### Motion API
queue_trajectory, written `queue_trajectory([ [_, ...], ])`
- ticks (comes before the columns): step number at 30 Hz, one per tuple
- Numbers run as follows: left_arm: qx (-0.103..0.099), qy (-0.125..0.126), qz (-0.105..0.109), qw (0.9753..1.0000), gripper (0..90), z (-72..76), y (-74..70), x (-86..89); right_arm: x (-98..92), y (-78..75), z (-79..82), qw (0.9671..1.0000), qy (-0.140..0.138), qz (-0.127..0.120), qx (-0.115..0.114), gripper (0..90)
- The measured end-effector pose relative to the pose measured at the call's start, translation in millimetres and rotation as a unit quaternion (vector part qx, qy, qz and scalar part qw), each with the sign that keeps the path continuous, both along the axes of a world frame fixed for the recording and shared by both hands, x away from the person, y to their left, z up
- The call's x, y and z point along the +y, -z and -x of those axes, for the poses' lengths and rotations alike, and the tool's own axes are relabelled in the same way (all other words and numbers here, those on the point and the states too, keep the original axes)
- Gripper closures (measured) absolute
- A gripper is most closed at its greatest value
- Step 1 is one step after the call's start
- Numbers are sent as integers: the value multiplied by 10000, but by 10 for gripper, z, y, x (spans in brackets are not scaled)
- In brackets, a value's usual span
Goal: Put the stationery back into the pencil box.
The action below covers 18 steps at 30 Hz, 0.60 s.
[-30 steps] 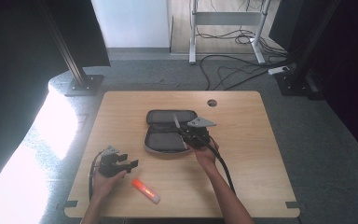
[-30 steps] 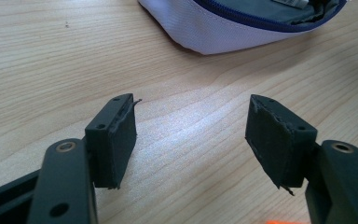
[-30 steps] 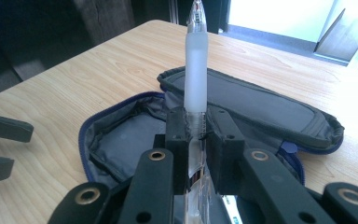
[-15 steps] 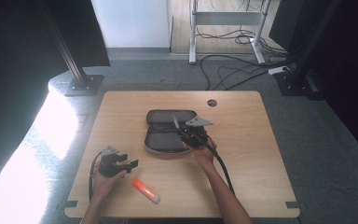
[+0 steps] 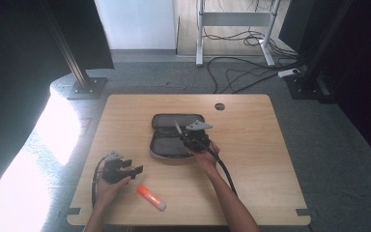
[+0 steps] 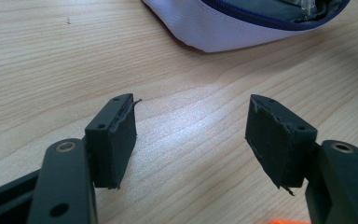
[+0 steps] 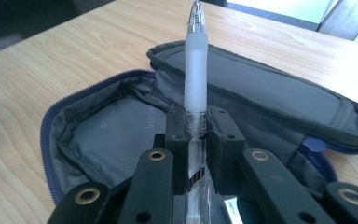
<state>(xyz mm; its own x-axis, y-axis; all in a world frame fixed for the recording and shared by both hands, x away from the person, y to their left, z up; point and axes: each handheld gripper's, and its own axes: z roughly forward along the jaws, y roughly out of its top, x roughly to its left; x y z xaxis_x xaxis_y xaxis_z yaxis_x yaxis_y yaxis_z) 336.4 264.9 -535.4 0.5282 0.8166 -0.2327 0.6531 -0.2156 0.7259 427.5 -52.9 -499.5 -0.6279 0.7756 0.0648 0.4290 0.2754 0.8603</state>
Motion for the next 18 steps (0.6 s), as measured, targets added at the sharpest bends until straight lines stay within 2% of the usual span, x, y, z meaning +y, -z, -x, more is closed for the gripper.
queue_trajectory([
  [6,9,-21,21,10000,339,0,-1,10,84,87,-50,10000,-37,71,58,782],
  [18,11,-30,26,10000,339,-2,0,14,170,144,-94,9996,-147,146,194,776],
])
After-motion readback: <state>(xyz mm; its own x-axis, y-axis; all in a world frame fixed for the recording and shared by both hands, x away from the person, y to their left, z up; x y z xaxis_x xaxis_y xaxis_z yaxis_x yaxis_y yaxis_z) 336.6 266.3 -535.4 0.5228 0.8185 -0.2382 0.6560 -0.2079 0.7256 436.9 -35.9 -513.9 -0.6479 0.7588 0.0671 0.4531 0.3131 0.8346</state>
